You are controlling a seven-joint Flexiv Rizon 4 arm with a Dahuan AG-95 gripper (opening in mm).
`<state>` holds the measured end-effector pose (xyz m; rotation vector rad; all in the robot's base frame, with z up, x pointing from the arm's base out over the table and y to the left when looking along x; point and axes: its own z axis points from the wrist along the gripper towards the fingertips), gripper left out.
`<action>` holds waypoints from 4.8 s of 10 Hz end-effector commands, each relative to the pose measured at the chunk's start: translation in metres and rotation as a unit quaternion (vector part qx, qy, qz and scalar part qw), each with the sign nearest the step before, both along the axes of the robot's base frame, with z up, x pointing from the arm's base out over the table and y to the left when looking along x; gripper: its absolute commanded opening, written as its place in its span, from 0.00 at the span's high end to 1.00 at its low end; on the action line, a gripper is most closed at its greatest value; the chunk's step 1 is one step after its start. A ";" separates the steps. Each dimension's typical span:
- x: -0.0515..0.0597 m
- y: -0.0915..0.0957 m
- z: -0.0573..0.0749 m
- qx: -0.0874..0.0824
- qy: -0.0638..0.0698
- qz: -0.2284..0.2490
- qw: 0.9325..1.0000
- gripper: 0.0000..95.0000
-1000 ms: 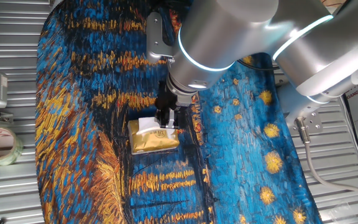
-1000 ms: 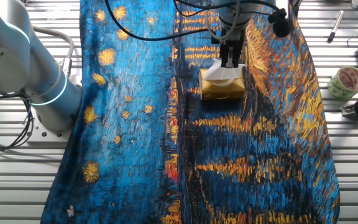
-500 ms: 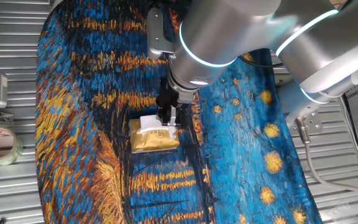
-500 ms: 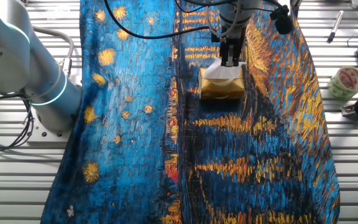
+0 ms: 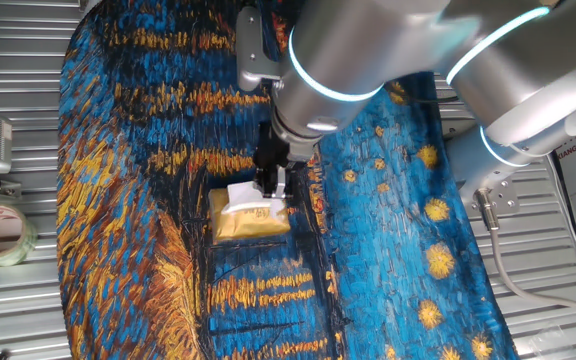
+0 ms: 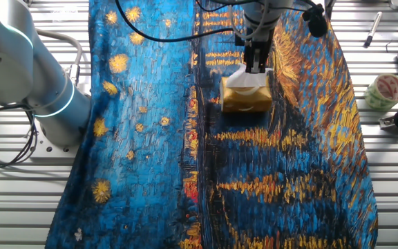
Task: Pull out a napkin
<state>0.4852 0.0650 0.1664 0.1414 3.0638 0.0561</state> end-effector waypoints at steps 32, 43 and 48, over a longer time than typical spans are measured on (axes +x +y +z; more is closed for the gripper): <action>-0.006 -0.001 0.021 0.015 0.016 0.007 1.000 1.00; -0.011 -0.001 0.033 0.018 0.024 0.009 1.000 1.00; -0.016 -0.004 0.042 0.021 0.028 0.015 0.999 1.00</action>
